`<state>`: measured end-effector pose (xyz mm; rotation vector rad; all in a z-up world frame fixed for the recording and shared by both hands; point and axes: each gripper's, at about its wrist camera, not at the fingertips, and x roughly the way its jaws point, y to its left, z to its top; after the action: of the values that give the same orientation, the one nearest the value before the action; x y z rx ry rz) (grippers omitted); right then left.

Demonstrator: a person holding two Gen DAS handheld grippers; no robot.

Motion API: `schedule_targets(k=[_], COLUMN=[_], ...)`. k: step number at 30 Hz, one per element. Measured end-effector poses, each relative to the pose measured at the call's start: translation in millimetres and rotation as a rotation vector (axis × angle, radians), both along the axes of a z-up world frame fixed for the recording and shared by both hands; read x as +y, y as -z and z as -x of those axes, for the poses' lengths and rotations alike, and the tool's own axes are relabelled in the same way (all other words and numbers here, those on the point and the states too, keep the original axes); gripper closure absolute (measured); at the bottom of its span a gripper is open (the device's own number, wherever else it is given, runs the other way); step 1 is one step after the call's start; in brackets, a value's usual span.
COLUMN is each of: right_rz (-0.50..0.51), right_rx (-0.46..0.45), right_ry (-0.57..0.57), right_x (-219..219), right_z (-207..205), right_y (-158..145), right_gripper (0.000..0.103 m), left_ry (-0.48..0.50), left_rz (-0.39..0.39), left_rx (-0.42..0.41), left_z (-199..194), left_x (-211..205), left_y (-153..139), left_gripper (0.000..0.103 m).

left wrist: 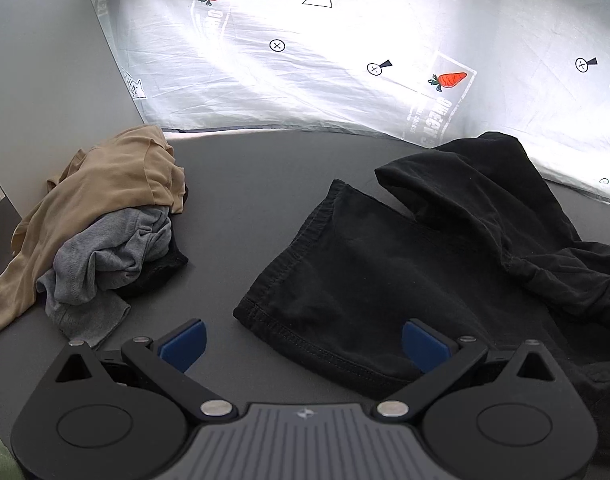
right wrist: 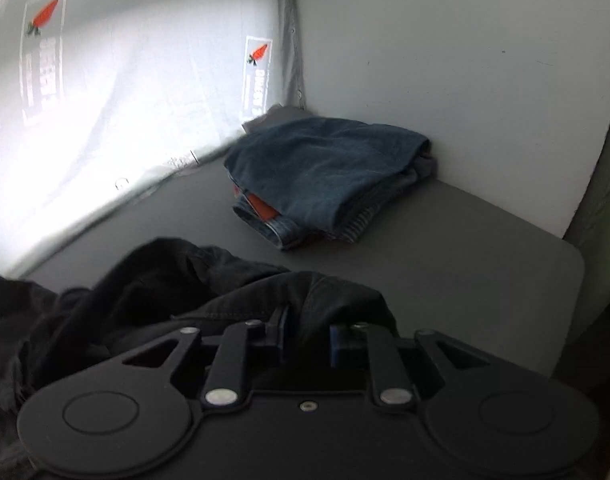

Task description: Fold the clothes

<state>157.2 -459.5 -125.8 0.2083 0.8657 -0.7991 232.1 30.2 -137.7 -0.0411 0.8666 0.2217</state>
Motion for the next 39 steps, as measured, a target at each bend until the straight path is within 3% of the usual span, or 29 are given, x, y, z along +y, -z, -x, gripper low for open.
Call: schedule_targets(k=[2,6,9,12,15,16,22,27,32,34,36,37,38,39], right_rz=[0.048,0.107,0.053,-0.049,-0.152,-0.131,0.279,0.370,0.250,0.247,0.210,0.164,0.121,0.073], right_rx=[0.122,0.218,0.240,0.265,0.235,0.231,0.122,0.029,0.025,0.030,0.018,0.008,0.009,0.013], right_ry=[-0.113,-0.221,-0.245,-0.307,-0.475,-0.562,-1.218,-1.536,-1.581,-1.526,-1.460,-1.437,-1.411,-1.395], right_x=[20,70,98,126,162,180,324,423,493,507,511,509,507,505], right_z=[2,20,21,15,5,2,0,-8,-47,-64,-80,-88,-97,-104], right_y=[7,11,11,16,24,26,57,95,123,130,129,127,126,126], right_gripper=[0.064,0.041,0.029,0.028,0.028,0.028,0.028,0.028,0.028,0.018,0.033,0.035,0.060,0.069], left_ry=[0.003,-0.002,-0.007,-0.013,-0.030,-0.038,-0.085,-0.097,-0.118,-0.122,-0.125,-0.128,-0.135,-0.141], left_rz=[-0.003,0.004,0.014,0.016,0.029,0.034,0.076,0.116,0.131,0.122,0.111,0.107,0.105,0.106], left_rx=[0.005,0.010,0.020,0.028,0.031,0.032,0.018,-0.013,-0.015,-0.011,-0.005,-0.001,0.003,0.006], left_z=[7,21,31,42,53,56,75,87,93,95,96,96,96,96], left_x=[4,15,23,31,45,50,88,120,150,162,173,178,185,189], left_y=[2,5,9,13,16,17,17,11,10,10,12,13,14,15], left_gripper=[0.000,0.000,0.000,0.000,0.000,0.000,0.000,0.000,0.000,0.000,0.000,0.000,0.000,0.000])
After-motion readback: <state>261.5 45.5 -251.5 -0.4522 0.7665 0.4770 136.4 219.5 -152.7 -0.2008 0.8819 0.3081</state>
